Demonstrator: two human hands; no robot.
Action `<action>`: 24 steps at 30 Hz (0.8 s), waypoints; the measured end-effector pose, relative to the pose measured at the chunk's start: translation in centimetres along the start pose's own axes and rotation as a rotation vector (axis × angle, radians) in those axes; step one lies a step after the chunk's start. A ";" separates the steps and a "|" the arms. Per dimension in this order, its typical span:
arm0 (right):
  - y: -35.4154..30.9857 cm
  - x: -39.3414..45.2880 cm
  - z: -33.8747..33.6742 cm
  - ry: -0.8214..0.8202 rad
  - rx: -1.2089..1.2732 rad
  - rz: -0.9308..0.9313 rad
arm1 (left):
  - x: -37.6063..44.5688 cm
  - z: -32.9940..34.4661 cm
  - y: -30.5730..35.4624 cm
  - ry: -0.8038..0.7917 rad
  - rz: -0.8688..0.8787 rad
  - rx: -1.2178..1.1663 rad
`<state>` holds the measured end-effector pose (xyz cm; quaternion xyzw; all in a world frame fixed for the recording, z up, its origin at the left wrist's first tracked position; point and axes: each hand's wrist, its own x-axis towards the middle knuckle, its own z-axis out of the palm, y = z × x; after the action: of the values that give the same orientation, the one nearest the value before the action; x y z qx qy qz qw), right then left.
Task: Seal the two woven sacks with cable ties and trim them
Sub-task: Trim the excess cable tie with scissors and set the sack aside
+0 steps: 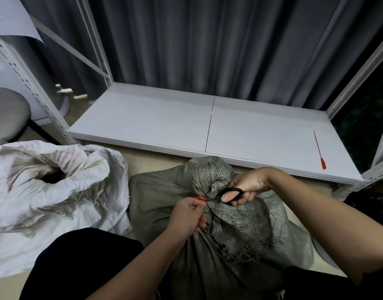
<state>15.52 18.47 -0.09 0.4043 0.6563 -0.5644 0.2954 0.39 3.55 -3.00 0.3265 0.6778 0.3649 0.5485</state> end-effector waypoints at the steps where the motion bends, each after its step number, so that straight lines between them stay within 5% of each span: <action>1: 0.0 0.0 0.0 -0.002 0.005 -0.001 | 0.0 0.0 -0.1 0.006 0.004 -0.001; 16: -1.2 0.0 1.0 -0.162 0.014 0.035 | -0.2 0.0 -0.7 0.022 0.085 0.000; 24: -0.2 0.4 1.2 0.012 0.040 -0.038 | -0.1 -0.1 -0.7 0.030 0.090 0.025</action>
<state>15.05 17.39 -0.53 0.4008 0.6541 -0.5808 0.2725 0.28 3.09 -3.49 0.3581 0.6750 0.3855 0.5172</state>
